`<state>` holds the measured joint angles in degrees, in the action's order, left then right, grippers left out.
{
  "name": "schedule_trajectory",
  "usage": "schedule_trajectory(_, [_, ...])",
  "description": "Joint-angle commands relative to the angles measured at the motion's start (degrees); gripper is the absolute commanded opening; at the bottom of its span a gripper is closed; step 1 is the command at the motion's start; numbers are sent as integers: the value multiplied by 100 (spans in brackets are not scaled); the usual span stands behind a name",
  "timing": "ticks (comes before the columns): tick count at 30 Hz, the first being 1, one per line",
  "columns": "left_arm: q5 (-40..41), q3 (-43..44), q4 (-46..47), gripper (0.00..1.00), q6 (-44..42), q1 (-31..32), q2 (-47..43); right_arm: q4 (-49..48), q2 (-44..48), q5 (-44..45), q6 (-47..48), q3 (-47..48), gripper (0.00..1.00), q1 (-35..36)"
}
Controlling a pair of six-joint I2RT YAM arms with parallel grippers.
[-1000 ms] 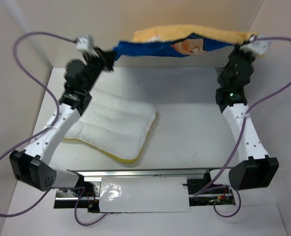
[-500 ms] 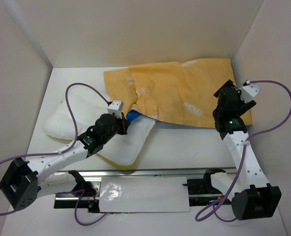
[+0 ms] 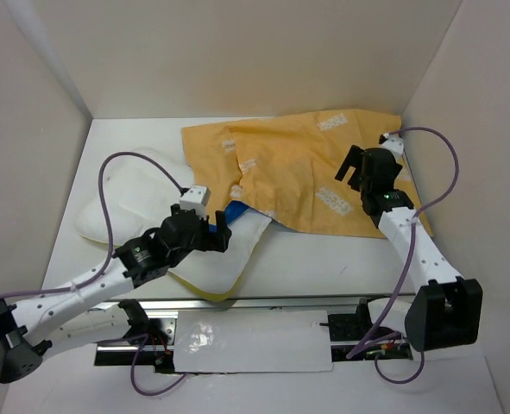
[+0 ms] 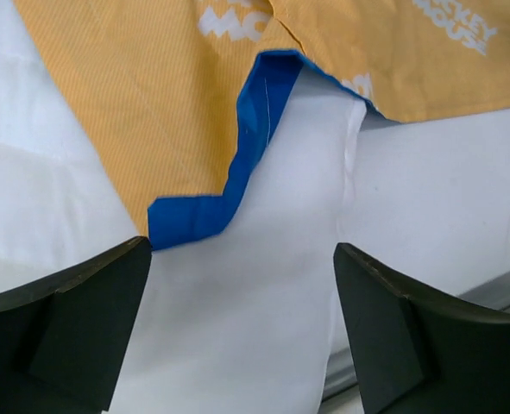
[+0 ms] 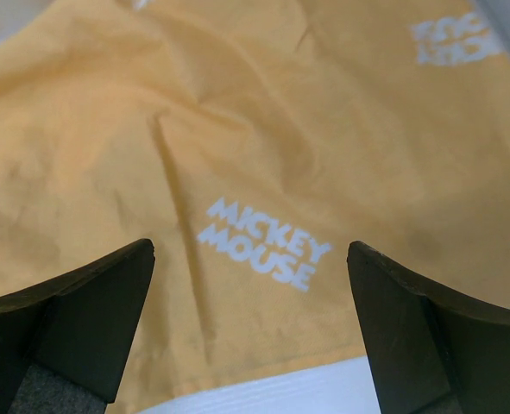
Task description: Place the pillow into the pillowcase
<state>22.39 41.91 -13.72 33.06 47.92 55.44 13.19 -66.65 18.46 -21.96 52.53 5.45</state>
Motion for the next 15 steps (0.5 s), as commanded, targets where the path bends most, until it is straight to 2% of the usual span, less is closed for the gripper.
schedule_trajectory(1, [355, -58, -1018, 100, 368, 174, -524, -518, -251, -491, 139, 20, 100, 140])
schedule_trajectory(4, [56, -332, -1072, 100, 438, 331, -648, -747, -601, -861, 192, -103, 100, 281])
schedule_trajectory(7, [-165, -394, -1010, 100, 438, 752, -219, -643, -1024, -861, 192, 55, 100, 413])
schedule_trajectory(10, [300, -201, -922, 100, 605, 1394, 246, -528, -1236, -809, 244, 170, 100, 465])
schedule_trajectory(15, [547, 89, -808, 100, 544, 1694, 1257, -721, -1236, -861, 192, -49, 100, 465])
